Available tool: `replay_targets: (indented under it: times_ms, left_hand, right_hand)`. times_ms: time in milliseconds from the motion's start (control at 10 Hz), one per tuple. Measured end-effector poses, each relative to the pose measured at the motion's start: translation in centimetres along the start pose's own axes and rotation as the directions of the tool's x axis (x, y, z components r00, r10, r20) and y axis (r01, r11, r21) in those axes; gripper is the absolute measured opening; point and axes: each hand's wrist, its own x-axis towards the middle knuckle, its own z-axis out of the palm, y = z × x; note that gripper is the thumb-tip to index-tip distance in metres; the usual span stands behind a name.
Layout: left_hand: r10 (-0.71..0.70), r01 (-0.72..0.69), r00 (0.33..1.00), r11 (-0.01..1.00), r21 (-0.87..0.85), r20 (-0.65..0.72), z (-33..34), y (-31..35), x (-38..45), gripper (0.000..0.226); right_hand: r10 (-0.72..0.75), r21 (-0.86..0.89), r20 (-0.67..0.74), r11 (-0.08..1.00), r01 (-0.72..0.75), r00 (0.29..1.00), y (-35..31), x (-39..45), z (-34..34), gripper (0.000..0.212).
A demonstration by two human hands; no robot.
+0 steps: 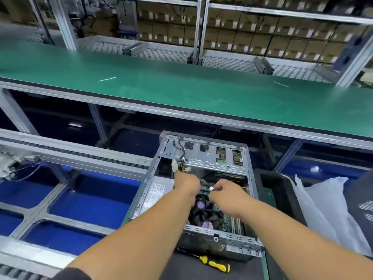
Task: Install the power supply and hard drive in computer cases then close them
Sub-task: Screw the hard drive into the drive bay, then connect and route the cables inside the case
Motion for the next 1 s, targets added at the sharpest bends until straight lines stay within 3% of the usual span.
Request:
replay_targets:
  times_ms: [100,200,300,400,500,600,700,800,1000]
  left_hand:
    - [0.243,-0.319,0.937,0.303,0.898,0.251,1.6,-1.4,1.7,0.057]
    - [0.098,-0.039,0.974,0.959,0.279,-0.203,0.9,-1.3,1.3,0.034]
    - [0.402,-0.269,0.907,0.780,0.566,-0.122,1.0,-2.7,2.3,0.024]
    - [0.404,-0.299,0.913,0.769,0.565,-0.066,0.6,-2.7,1.6,0.036]
    - [0.382,-0.326,0.924,0.782,0.531,0.005,0.4,-2.6,1.8,0.043]
    - [0.278,-0.279,0.959,0.873,0.400,0.062,0.1,-2.8,1.8,0.040]
    - [0.213,-0.226,0.974,0.913,0.339,0.074,0.0,-2.5,1.8,0.042]
    - [0.164,-0.176,0.984,0.944,0.280,0.065,0.0,-2.0,1.6,0.045]
    - [0.080,-0.102,0.991,0.971,0.216,0.109,-0.2,-1.9,1.7,0.046]
  right_hand:
    - [0.081,-0.012,-0.031,0.997,-0.082,0.996,0.1,1.9,1.1,0.015]
    - [0.117,-0.009,-0.081,0.993,-0.118,0.990,0.9,2.8,1.7,0.015]
    - [0.113,-0.001,-0.096,0.993,-0.114,0.989,1.6,3.0,1.6,0.016]
    - [0.048,-0.140,-0.145,0.988,-0.069,0.988,2.1,2.6,1.2,0.019]
    - [-0.120,-0.318,-0.226,0.947,0.044,0.967,2.9,2.0,1.1,0.029]
    - [-0.316,-0.524,-0.244,0.838,0.149,0.917,4.1,1.7,1.3,0.047]
    - [-0.464,-0.669,-0.214,0.710,0.217,0.859,4.7,2.1,1.2,0.053]
    - [-0.538,-0.739,-0.157,0.620,0.263,0.829,5.3,3.0,0.9,0.052]
    - [-0.662,-0.779,-0.159,0.539,0.319,0.733,5.9,4.5,0.8,0.050]
